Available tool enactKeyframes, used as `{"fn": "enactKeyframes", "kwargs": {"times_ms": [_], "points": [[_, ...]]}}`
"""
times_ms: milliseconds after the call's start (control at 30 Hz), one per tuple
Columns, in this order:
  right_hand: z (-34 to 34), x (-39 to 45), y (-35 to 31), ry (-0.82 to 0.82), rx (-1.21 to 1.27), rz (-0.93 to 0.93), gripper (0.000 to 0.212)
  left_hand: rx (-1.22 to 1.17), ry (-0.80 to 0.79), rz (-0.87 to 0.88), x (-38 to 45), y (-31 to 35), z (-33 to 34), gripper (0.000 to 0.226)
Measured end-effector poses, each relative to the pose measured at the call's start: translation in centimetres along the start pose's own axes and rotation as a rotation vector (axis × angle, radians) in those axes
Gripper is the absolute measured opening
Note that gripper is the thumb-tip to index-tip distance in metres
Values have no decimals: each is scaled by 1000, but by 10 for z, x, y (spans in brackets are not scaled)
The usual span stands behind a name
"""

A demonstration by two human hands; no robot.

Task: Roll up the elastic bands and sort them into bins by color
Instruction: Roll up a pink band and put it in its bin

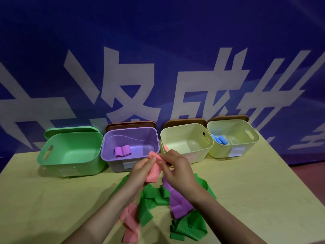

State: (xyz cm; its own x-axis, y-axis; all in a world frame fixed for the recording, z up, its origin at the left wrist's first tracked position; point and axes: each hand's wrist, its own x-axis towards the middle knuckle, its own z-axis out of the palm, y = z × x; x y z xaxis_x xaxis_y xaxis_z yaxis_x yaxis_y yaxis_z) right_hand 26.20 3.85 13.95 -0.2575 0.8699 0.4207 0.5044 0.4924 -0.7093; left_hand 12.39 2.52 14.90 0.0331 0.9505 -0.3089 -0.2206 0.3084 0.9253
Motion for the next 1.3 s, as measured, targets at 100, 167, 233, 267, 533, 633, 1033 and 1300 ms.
{"fn": "enactKeyframes", "kwargs": {"times_ms": [100, 167, 233, 267, 533, 633, 1033, 1300], "points": [[1, 4, 0, -28, -82, -64, 31, -135, -38, -66, -4, 2, 0, 21], [2, 5, 2, -54, -139, -122, 30, -164, -83, -61, -6, 4, -1, 21], [2, 6, 4, -69, -145, -141, 31, -123, -66, -38, -6, 3, -3, 26], [1, 6, 5, -84, -132, -138, 32, -99, -36, -31, -5, 2, -5, 26], [-4, -4, 9, -171, 297, 142, 34, 145, -78, 68, -6, 5, -16, 19], [-5, -2, 3, -204, 536, 366, 27, 235, -130, 111, -6, 11, -15, 23], [-2, 4, -6, 35, 709, 380, 11, 59, 17, 181, 1, 4, 2, 14], [1, -3, -6, 92, 738, 376, 10, 45, 98, 175, -2, 6, 3, 10]]}}
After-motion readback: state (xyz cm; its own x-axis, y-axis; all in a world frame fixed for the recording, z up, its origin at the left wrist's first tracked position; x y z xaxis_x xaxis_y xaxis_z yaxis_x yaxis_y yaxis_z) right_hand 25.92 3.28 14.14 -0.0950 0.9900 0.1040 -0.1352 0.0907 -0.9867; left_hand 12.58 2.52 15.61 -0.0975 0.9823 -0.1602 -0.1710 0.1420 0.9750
